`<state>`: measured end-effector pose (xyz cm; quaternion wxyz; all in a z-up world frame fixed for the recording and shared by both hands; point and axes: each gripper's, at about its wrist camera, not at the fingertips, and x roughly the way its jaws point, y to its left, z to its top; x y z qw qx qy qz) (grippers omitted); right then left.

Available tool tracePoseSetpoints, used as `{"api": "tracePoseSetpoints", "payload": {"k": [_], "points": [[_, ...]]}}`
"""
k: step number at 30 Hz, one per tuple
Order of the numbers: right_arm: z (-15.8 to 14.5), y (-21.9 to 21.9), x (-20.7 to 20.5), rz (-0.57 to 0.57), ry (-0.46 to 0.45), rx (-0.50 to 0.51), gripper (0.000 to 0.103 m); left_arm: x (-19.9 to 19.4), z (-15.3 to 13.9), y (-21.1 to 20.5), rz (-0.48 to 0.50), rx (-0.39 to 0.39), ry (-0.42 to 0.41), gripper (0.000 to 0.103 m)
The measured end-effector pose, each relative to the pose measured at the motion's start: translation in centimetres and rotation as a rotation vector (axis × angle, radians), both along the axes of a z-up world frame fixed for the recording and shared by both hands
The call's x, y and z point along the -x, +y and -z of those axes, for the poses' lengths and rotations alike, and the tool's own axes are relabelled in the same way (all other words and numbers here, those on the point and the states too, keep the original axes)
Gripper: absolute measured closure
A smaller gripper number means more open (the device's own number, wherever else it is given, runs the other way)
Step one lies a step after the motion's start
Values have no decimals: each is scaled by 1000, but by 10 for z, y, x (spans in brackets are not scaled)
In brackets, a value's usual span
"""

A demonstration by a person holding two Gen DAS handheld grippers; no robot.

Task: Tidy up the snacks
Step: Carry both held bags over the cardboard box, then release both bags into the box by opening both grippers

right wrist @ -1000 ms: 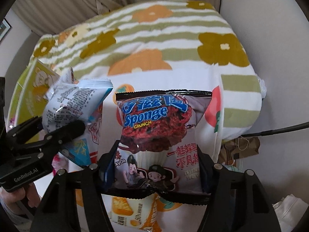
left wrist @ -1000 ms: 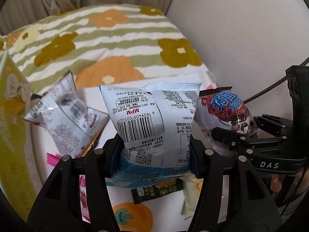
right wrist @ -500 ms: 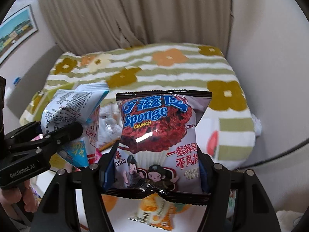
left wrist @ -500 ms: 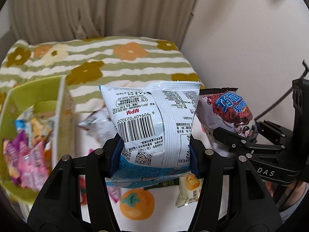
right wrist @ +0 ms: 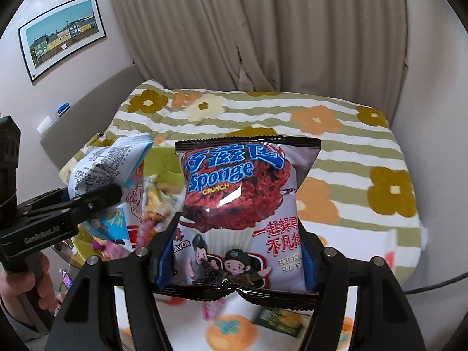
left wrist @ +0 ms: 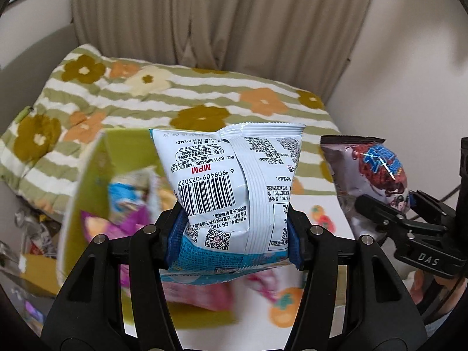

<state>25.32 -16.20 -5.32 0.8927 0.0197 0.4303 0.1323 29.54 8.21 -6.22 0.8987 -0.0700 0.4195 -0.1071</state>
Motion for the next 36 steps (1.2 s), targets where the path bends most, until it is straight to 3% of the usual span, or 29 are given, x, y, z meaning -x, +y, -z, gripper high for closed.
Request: {"api": "tracePoseSetpoints", "payload": {"k": [7, 16, 18, 19, 20, 22, 31, 36], "points": [[16, 83, -43, -13, 41, -14, 40, -60, 23, 76, 3, -16, 70, 50], [36, 147, -89, 40, 88, -28, 40, -126, 70, 127, 54, -23, 177, 50], [39, 154, -96, 56, 97, -24, 40, -137, 80, 133, 65, -26, 212, 44], [41, 156, -99, 63, 101, -23, 40, -139, 83, 132, 68, -29, 217, 35], [43, 159, -101, 72, 104, -22, 40, -142, 85, 133, 70, -36, 217, 18], [47, 164, -106, 90, 116, -21, 40, -144, 87, 133, 81, -59, 208, 0], [58, 175, -119, 136, 165, -59, 39, -128, 84, 143, 136, -28, 200, 0], [66, 178, -133, 132, 214, -57, 38, -119, 86, 146, 150, -69, 184, 1]]}}
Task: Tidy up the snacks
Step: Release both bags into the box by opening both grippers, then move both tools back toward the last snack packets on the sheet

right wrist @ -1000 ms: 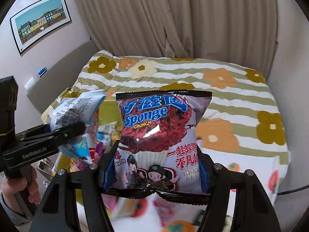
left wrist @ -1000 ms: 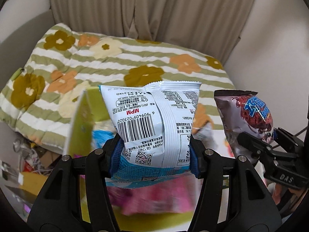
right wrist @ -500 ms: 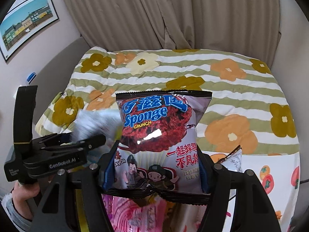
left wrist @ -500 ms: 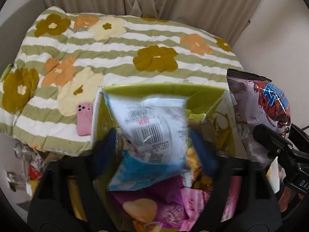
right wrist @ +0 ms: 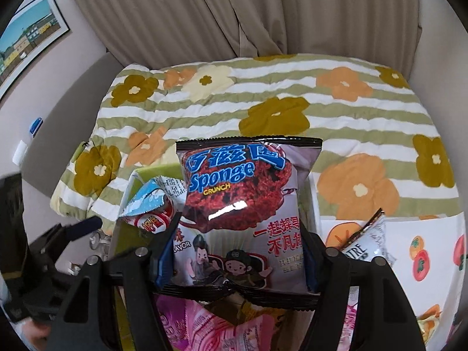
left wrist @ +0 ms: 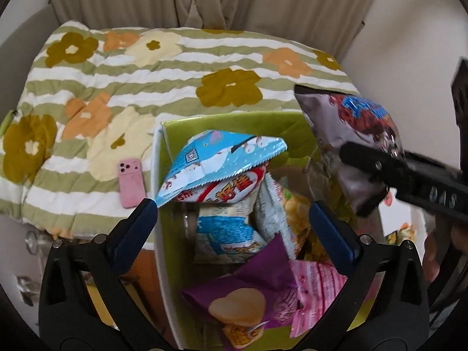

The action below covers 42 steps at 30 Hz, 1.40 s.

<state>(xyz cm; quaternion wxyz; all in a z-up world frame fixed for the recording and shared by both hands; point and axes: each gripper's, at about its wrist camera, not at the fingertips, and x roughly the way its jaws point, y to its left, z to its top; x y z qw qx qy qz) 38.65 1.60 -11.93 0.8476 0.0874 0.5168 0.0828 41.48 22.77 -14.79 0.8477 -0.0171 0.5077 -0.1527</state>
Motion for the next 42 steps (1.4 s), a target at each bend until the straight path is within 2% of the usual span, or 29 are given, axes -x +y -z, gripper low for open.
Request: {"api": "tracePoseSetpoints", "payload": {"k": [6, 8, 9, 10, 20, 28, 33, 42], "points": [[14, 6, -12, -3, 53, -11, 35, 5, 5, 3, 4, -19, -4, 0], [17, 8, -14, -15, 49, -37, 19, 5, 7, 5, 3, -20, -2, 1], [17, 9, -14, -19, 44, -35, 5, 5, 8, 5, 3, -23, 2, 1], [17, 10, -14, -17, 38, -21, 3, 5, 8, 6, 2, -25, 2, 1], [8, 5, 3, 17, -7, -9, 3, 13, 3, 7, -7, -27, -18, 1], [-24, 2, 26, -2, -81, -6, 3, 37, -29, 1, -36, -47, -80, 1], [-52, -4, 51, -17, -150, -12, 3, 71, -63, -8, -76, -68, -150, 1], [-101, -37, 127, -18, -295, 54, 3, 152, -112, -40, -156, -132, -271, 0]]}}
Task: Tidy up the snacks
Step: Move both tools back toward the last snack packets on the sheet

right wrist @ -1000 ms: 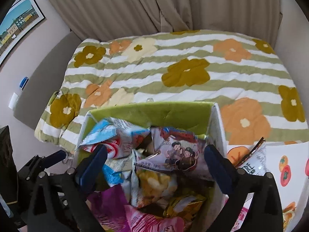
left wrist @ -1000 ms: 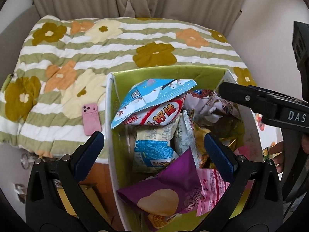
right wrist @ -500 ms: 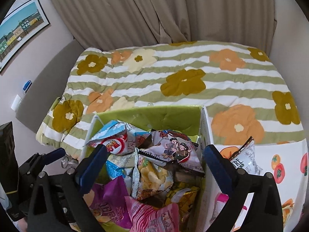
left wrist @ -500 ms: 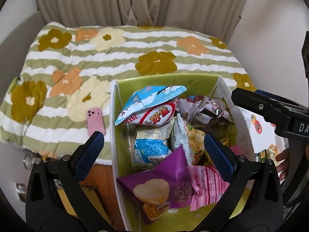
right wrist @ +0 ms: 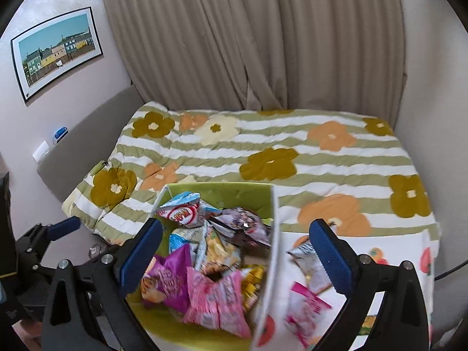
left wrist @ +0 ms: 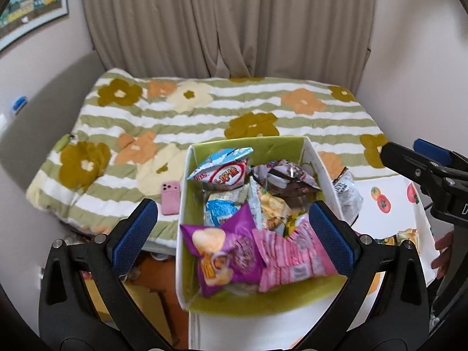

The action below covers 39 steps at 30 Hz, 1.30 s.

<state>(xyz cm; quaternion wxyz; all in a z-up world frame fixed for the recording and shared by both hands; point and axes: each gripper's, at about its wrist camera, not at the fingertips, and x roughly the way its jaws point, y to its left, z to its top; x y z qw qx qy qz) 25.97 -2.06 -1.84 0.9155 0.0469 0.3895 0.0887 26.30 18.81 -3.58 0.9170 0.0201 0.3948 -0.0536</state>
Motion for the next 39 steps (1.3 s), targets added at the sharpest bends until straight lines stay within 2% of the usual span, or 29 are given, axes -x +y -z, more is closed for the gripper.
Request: {"api": "tracePoseSetpoints", "payload": {"k": [6, 17, 23, 31, 39], "points": [[-11, -38, 47, 14, -17, 25, 3, 46, -6, -30, -16, 23, -19, 0], [-6, -123, 123, 76, -31, 37, 3, 106, 5, -107, 27, 76, -31, 0], [12, -178, 155, 144, -9, 72, 3, 119, 28, -164, 148, 89, -28, 0], [45, -231, 180, 231, 27, 95, 3, 114, 76, -236, 353, 62, 29, 0], [90, -261, 180, 294, 124, 78, 3, 90, 143, -309, 634, -87, 123, 0]]}}
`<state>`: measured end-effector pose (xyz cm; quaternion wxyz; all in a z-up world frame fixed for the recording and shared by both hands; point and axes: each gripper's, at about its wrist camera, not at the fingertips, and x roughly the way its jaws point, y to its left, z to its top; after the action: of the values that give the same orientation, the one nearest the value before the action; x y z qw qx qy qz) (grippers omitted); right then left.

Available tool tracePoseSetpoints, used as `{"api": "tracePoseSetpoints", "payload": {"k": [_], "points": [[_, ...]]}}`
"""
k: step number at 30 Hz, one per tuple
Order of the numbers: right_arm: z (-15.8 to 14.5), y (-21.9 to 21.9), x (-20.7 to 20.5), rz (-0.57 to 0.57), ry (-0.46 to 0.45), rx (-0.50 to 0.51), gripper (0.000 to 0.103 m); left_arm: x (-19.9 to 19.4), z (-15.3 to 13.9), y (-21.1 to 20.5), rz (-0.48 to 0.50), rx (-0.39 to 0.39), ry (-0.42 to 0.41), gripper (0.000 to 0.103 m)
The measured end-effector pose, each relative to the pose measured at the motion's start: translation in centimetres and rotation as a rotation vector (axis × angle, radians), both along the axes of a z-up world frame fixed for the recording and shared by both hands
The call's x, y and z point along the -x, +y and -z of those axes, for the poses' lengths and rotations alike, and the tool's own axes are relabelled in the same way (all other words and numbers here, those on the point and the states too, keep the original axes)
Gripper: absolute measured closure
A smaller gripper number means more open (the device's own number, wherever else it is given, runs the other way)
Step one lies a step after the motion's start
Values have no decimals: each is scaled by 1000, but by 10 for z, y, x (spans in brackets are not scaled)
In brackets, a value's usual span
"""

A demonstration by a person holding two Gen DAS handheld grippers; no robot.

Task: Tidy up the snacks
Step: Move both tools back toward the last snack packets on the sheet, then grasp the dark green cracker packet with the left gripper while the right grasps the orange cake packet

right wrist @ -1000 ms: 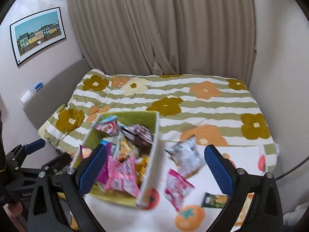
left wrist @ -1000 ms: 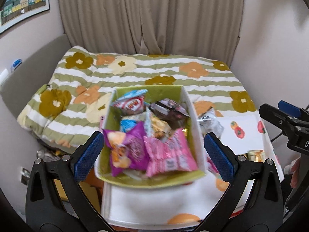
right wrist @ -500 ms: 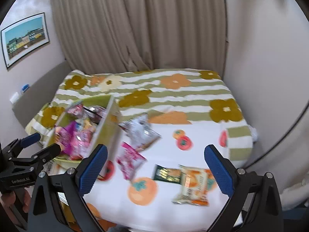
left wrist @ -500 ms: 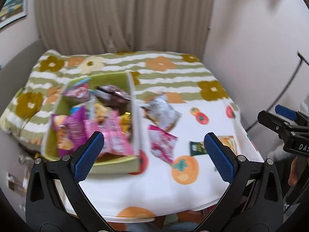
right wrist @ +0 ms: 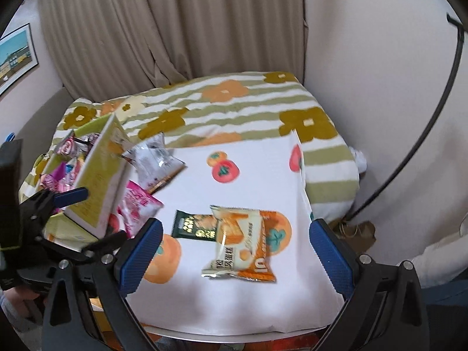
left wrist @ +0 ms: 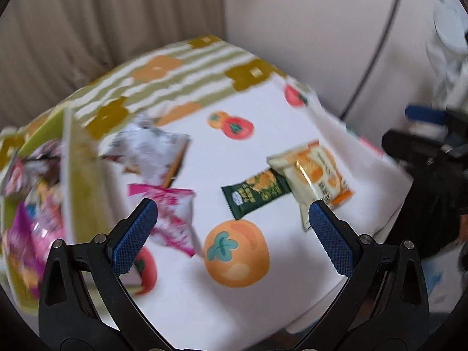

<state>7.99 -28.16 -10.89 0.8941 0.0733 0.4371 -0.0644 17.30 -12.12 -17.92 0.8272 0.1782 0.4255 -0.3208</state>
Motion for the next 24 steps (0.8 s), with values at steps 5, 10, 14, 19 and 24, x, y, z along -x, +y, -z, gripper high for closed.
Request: {"api": "tracePoseSetpoints", "payload": {"k": [5, 10, 14, 19, 24], "points": [[31, -9, -5, 18, 38, -28, 3, -18, 37, -33, 149, -98, 35, 0], [64, -16, -12, 32, 90, -49, 3, -36, 69, -64, 288, -217, 58, 0], [89, -19, -17, 59, 135, -55, 3, -43, 100, -82, 380, -323, 92, 19], [109, -21, -18, 113, 193, -102, 3, -51, 119, -91, 446, -373, 117, 20], [119, -19, -23, 111, 211, -95, 3, -58, 122, -101, 515, -372, 159, 20]]}}
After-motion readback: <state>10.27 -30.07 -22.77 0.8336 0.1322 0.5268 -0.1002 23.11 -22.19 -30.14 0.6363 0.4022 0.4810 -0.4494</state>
